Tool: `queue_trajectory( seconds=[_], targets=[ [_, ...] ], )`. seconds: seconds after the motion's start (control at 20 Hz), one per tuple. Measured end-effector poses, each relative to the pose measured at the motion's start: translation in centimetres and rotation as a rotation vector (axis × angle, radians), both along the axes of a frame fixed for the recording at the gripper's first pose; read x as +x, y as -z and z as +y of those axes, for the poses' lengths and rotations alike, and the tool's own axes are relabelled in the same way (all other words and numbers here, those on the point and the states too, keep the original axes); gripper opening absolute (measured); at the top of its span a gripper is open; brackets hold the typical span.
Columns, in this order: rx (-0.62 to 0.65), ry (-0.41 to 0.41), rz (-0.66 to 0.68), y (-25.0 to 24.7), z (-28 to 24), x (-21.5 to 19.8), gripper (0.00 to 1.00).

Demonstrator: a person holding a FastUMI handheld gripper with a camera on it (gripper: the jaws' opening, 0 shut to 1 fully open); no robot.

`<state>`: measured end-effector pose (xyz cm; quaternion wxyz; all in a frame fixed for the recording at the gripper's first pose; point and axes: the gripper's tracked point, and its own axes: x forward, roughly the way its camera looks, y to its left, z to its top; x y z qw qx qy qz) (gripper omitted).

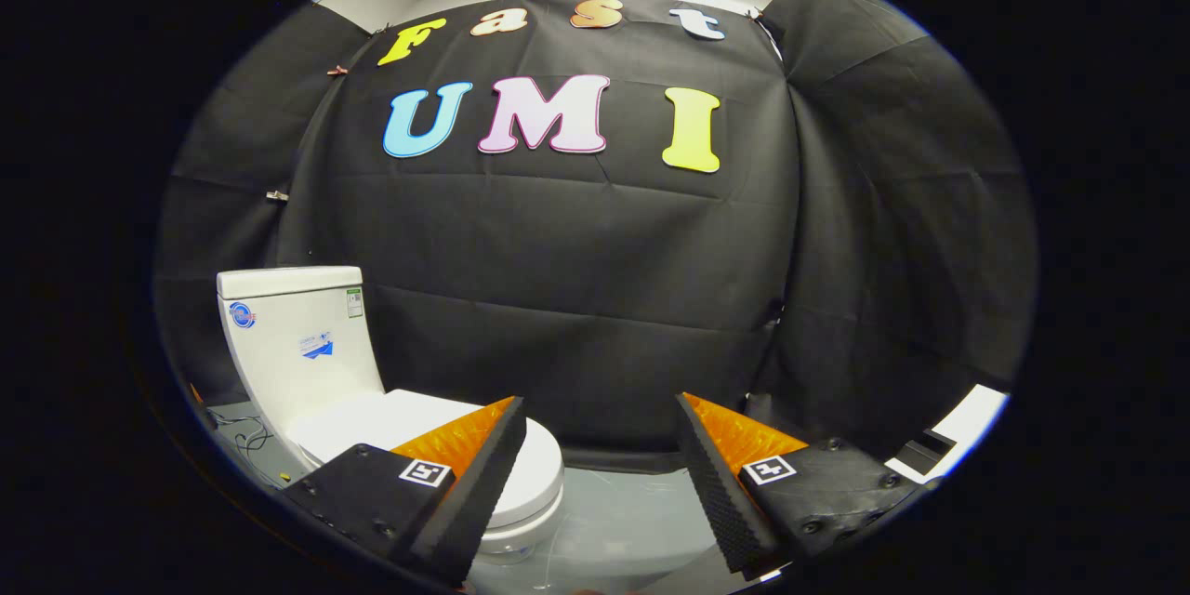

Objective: Open the toilet lid.

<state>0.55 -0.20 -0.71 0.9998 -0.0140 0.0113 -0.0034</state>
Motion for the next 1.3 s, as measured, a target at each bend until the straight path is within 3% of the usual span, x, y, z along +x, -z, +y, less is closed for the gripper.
queue_trajectory(
  seconds=[0.6, 1.05, 1.3],
  targets=[
    [-0.026, -0.112, 0.004, 0.4, 3.8, -1.1, 0.98],
    [0.131, -0.205, 0.291, 9.2, 6.4, -0.9, 0.98],
    [0.227, -0.283, 0.538, 16.4, 9.4, -2.2, 0.98]
  ],
)
